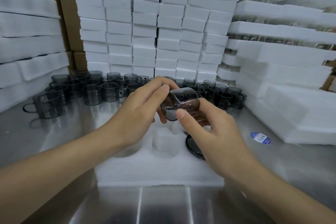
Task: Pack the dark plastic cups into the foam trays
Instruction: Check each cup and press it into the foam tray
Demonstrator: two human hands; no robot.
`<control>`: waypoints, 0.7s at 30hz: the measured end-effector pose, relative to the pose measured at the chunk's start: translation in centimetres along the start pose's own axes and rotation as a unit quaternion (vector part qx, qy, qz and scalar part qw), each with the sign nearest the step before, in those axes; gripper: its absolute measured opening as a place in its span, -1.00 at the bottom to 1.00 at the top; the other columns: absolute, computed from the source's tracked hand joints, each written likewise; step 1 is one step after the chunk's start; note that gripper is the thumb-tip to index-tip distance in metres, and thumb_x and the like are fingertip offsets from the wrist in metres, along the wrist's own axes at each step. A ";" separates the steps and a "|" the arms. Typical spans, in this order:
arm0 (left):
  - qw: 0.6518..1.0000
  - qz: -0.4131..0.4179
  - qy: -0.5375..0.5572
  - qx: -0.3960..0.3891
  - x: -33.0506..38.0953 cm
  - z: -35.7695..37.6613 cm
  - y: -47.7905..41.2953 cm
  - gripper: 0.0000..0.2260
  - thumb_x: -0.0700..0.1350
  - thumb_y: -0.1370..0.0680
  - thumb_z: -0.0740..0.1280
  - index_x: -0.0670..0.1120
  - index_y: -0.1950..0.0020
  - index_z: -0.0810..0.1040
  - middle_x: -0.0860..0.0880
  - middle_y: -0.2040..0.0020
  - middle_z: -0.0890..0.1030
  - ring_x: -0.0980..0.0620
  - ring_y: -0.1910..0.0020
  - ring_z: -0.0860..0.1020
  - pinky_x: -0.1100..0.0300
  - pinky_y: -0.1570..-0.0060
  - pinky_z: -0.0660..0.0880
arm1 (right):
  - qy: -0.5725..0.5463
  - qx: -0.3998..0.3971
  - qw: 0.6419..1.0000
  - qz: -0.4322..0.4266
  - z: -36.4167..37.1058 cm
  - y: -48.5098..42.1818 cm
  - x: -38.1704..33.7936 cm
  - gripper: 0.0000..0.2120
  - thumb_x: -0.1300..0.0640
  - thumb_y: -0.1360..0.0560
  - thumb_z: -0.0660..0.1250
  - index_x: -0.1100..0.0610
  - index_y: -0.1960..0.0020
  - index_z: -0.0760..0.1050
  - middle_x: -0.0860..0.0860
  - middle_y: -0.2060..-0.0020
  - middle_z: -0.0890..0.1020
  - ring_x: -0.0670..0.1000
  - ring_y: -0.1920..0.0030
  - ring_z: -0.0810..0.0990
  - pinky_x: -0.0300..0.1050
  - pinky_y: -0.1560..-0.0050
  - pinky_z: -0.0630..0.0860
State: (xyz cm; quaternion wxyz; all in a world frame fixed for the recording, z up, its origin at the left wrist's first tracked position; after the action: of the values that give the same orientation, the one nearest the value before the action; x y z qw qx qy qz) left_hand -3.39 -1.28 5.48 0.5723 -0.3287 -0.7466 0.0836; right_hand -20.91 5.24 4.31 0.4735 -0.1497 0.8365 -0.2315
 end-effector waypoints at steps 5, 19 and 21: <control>1.000 -0.003 -0.004 -0.001 -0.1 0.0 -0.1 -0.71 0.11 -0.69 0.12 0.10 -0.18 0.61 -0.02 0.05 0.70 -0.08 0.19 0.64 0.01 0.13 0.46 | 0.014 0.000 1.000 -0.007 -0.1 0.1 0.0 -0.61 -0.39 -0.49 0.24 -0.15 -0.06 0.62 -0.32 0.09 0.71 -0.23 -0.02 0.67 -0.43 0.03 0.46; 1.000 -0.010 -0.022 -0.009 -0.5 -0.1 -0.2 -0.66 0.09 -0.69 0.06 0.06 -0.17 0.61 -0.05 0.06 0.72 0.00 0.19 0.62 -0.01 0.12 0.46 | 0.089 -0.037 0.995 -0.010 -0.1 0.0 0.2 -0.57 -0.44 -0.50 0.20 -0.20 -0.14 0.58 -0.34 -0.01 0.69 -0.28 -0.11 0.63 -0.38 -0.03 0.49; 0.999 -0.017 -0.028 -0.014 -0.6 -0.1 -0.2 -0.63 0.10 -0.70 0.04 0.06 -0.17 0.62 -0.06 0.03 0.72 -0.03 0.16 0.63 -0.10 0.10 0.49 | 0.128 -0.049 0.991 -0.010 -0.1 0.1 0.2 -0.56 -0.42 -0.50 0.19 -0.18 -0.17 0.57 -0.29 -0.02 0.68 -0.25 -0.13 0.62 -0.27 -0.08 0.55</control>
State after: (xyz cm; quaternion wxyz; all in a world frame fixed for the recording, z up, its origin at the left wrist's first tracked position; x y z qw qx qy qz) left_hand -3.32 -1.80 5.10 0.5479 -0.3212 -0.7690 0.0726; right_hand -21.07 5.27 4.17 0.3525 -0.1503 0.8991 -0.2117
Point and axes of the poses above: each hand's wrist, its own y-axis away from the middle knuckle, its own z-axis out of the palm, x = y × z, the point moved 2 cm from there along -y, towards the middle knuckle
